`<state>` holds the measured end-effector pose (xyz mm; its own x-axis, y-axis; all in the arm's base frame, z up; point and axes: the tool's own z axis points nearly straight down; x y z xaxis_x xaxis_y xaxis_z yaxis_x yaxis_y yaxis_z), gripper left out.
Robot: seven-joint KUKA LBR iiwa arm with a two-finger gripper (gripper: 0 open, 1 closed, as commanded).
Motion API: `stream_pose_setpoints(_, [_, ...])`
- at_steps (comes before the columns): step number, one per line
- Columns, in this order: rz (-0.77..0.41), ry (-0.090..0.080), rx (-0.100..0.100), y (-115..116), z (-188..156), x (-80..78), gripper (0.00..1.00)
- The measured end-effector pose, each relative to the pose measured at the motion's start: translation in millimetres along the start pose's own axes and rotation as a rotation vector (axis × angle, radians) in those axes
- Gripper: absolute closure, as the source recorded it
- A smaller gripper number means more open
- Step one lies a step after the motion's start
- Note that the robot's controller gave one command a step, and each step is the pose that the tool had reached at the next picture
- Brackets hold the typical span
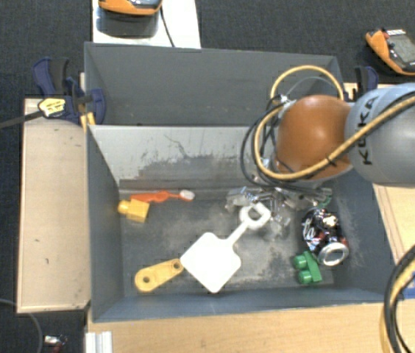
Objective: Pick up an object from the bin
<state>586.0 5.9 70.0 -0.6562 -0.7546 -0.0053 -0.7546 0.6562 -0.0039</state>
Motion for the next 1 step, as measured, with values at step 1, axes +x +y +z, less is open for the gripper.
stream_pose_setpoints(1, [-0.134, -0.008, 0.005, 1.1, -0.7, -12.3, 1.00])
